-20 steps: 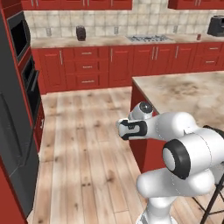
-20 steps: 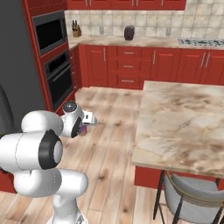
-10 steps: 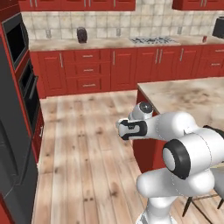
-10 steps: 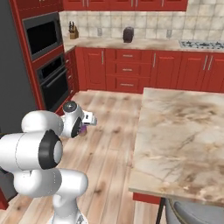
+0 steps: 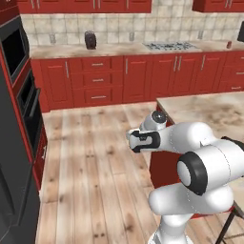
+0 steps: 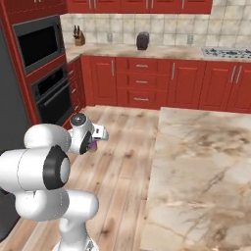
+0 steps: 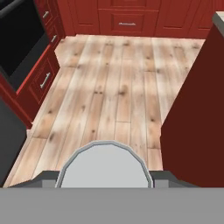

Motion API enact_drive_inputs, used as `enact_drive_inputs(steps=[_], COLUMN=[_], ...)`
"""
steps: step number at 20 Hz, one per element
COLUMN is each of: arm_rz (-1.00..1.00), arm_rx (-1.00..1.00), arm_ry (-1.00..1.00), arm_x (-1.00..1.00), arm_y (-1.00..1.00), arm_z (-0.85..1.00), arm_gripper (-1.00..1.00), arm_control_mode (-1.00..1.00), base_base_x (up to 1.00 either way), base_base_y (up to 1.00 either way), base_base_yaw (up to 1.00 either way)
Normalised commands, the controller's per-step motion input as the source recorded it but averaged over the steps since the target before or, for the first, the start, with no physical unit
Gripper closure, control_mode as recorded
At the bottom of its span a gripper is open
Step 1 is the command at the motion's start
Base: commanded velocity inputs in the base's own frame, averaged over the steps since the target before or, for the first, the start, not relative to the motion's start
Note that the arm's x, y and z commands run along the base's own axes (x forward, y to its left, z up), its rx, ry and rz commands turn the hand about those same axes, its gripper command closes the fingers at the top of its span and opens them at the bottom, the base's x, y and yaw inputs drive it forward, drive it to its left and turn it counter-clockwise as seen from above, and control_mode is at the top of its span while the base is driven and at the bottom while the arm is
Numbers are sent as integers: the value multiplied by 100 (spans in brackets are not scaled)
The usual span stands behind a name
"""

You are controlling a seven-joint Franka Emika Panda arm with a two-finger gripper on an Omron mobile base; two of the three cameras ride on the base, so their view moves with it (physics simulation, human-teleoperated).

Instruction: Four empty soda cans are scattered around the kitchen. Gather all the cans and cluster them next to the stove for recycling.

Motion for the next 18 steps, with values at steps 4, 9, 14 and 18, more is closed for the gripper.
enact_drive_inputs(steps=[4, 9, 14, 18], arm_rz=[0, 0, 0, 0], arm_rx=[0, 0, 0, 0], arm_ry=[0, 0, 0, 0], arm_x=[0, 0, 0, 0], arm_y=[0, 0, 0, 0], arm_z=[0, 0, 0, 0], arm_gripper=[100, 100, 100, 100], arm_control_mode=[100, 100, 100, 100], base_base_x=[59, 64, 66, 67], base_base_y=[26, 26, 25, 26], base_base_yaw=[0, 0, 0, 0])
